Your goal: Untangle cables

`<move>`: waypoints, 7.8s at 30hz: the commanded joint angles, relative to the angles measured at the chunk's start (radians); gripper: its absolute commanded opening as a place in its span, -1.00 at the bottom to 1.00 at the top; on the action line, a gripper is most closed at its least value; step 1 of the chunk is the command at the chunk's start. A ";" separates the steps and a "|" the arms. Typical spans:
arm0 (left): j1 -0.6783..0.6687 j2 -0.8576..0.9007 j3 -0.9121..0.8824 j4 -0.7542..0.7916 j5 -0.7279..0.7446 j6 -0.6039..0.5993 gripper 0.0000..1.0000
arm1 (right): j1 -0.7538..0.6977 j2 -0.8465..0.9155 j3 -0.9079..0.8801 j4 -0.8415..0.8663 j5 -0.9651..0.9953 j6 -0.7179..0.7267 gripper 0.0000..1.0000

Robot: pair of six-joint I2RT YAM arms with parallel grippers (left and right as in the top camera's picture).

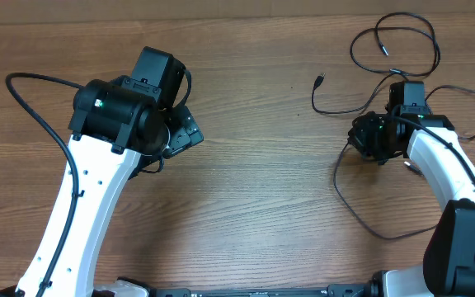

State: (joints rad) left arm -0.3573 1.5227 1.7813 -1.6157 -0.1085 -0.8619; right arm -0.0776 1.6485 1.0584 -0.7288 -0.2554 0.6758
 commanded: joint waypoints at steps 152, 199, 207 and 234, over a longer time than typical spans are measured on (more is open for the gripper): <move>0.003 -0.006 0.020 -0.001 -0.003 0.032 0.99 | -0.441 0.147 0.139 -0.151 0.181 -0.200 1.00; 0.003 -0.006 0.020 0.016 -0.003 0.055 0.99 | -0.278 0.149 0.138 -0.027 0.176 -0.318 0.62; 0.003 -0.006 0.020 0.017 -0.004 0.055 0.99 | -0.263 0.149 0.138 -0.073 0.240 -0.277 0.31; 0.003 -0.006 0.020 0.024 -0.033 0.058 1.00 | -0.247 0.149 -0.038 0.071 0.211 -0.257 -0.32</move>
State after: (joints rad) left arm -0.3573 1.5227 1.7813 -1.5932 -0.1196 -0.8276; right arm -0.3313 1.7969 1.0283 -0.6651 -0.0475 0.4126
